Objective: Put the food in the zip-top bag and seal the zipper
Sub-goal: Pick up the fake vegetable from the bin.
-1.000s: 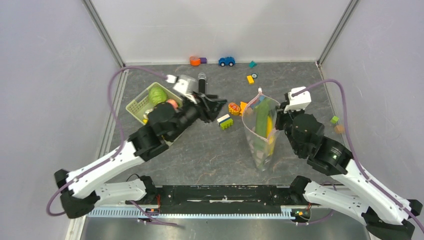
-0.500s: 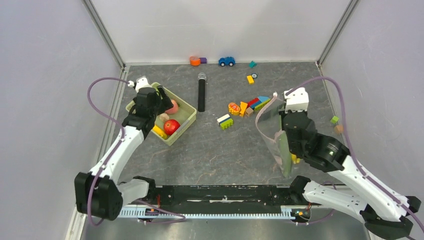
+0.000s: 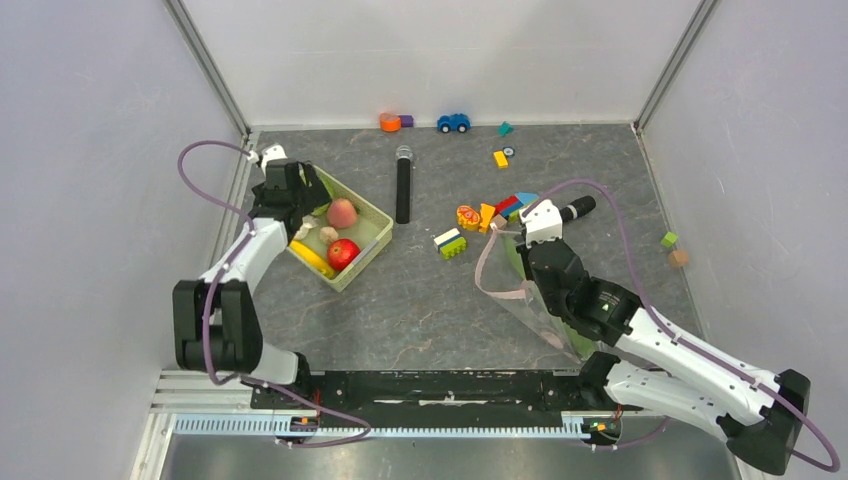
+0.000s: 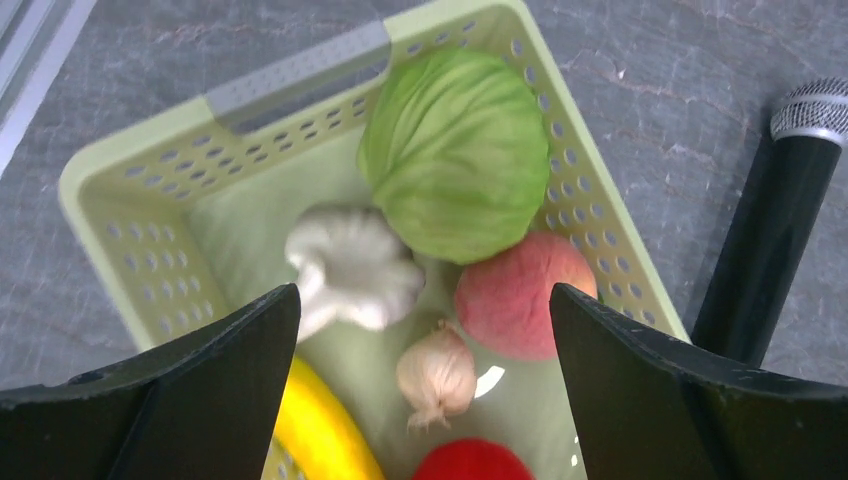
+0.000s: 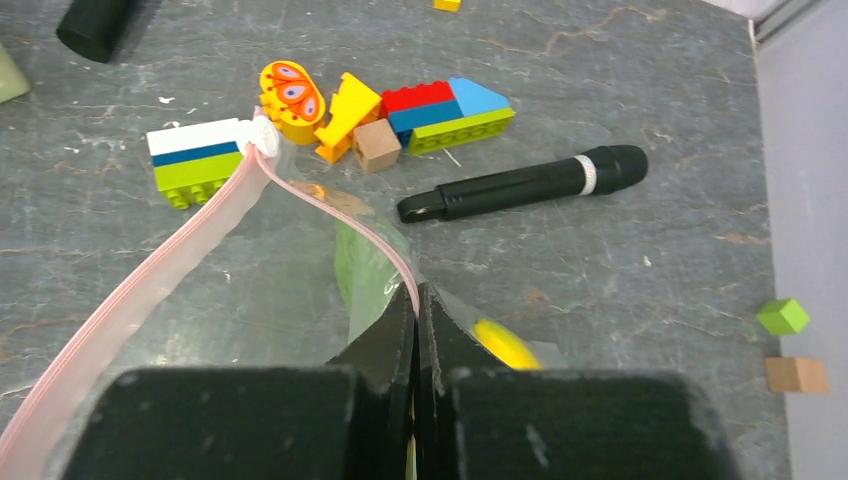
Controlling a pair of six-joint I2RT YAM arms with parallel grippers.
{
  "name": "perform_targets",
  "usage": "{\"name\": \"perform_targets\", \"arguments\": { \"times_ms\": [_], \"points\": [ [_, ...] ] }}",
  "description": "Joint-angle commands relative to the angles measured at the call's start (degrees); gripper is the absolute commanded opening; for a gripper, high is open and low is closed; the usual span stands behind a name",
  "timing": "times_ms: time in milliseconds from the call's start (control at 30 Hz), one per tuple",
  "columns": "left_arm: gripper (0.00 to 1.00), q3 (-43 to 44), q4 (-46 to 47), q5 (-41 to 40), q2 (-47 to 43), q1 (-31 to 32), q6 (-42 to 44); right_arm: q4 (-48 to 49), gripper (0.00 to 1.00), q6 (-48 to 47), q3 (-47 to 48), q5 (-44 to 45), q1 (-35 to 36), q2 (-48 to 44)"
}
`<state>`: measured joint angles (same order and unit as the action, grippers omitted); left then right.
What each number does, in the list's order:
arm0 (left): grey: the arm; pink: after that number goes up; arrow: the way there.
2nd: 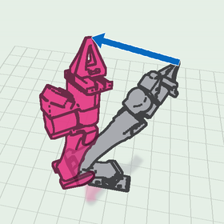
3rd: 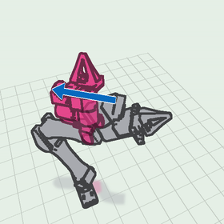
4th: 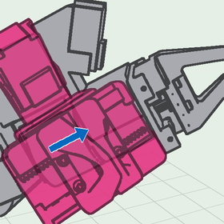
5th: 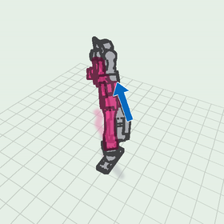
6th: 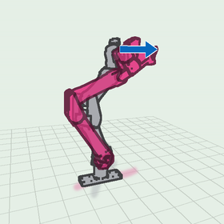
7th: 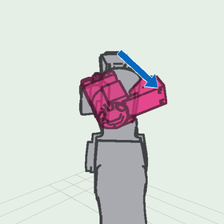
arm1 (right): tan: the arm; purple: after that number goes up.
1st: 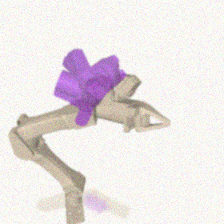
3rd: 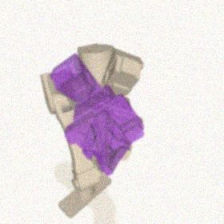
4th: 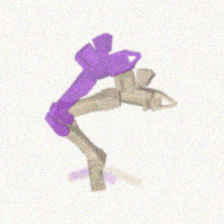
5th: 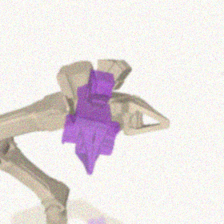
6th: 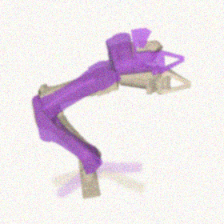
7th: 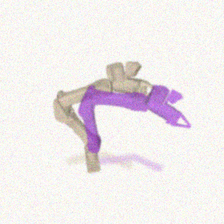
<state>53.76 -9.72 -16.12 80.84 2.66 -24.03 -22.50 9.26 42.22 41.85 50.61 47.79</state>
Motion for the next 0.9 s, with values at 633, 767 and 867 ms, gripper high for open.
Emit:
{"name": "perform_targets", "arguments": {
  "times_ms": [633, 767, 867],
  "points": [
    [0.45, 9.5, 9.4, 13.6, 18.3, -5.6, 4.1, 10.8, 0.05, -2.0, -4.8, -8.5, 0.0, -5.3],
    [0.06, 7.2, 11.3, 14.2, 15.3, -5.6, 3.0, 10.7, 0.05, -2.0, -5.0, -8.9, 0.0, -6.2],
    [0.02, 4.8, 12.7, 14.3, 10.9, -5.6, 1.5, 11.1, 0.05, -1.6, -5.2, -9.3, 0.0, -7.1]
  ]
}}
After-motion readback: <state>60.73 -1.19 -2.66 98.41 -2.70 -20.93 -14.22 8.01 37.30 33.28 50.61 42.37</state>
